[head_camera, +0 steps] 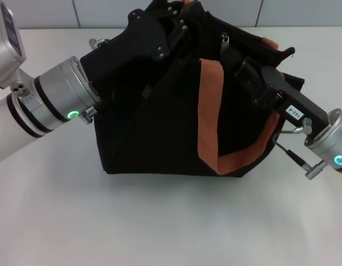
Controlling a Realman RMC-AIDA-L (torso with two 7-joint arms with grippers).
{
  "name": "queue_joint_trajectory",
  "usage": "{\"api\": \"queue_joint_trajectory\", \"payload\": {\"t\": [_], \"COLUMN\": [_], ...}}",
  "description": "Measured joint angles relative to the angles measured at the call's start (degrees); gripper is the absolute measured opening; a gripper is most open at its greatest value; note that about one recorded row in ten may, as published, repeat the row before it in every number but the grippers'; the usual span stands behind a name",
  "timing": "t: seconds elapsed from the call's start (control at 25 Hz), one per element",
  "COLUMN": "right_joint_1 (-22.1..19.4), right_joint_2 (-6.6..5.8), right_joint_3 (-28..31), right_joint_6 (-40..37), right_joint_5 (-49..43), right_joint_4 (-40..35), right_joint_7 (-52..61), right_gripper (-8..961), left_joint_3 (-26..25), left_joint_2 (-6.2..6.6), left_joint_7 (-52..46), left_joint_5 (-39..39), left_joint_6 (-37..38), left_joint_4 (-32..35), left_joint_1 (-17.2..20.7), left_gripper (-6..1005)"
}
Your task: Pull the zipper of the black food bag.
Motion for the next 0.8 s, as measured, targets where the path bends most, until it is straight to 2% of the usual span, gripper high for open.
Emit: {"api": "queue_joint_trajectory", "payload": {"t": [0.12, 0.24, 0.64, 0.8], "right_joint_1": [0.4, 1.2, 2.1, 2.1], "right_joint_2": [-0.03, -0.05, -0.01, 0.01], "right_joint_3": [0.0, -0.4, -0.5, -0.5], "right_joint_6": [0.9, 0.1, -1.1, -0.9], "right_joint_5": [0.0, -0.3, -0.4, -0.4], "right_joint_4": [-0.5, -1.3, -2.6, -2.7], "right_joint_7": [1.4, 1.9, 2.0, 2.0], "right_gripper": [49, -2, -1, 85], "left_joint_3": [0.0, 0.0, 0.0, 0.0], "left_joint_2": [0.0, 0.0, 0.0, 0.0], "left_joint_7": [0.0, 0.0, 0.0, 0.0], "left_joint_5": [0.0, 0.0, 0.0, 0.0], "left_joint_6": [0.0, 0.0, 0.0, 0.0], "left_joint_4": [0.0, 0.0, 0.0, 0.0], "left_joint_1": [0.0, 0.0, -0.2, -0.1], "left_gripper": [23, 23, 23, 23]}}
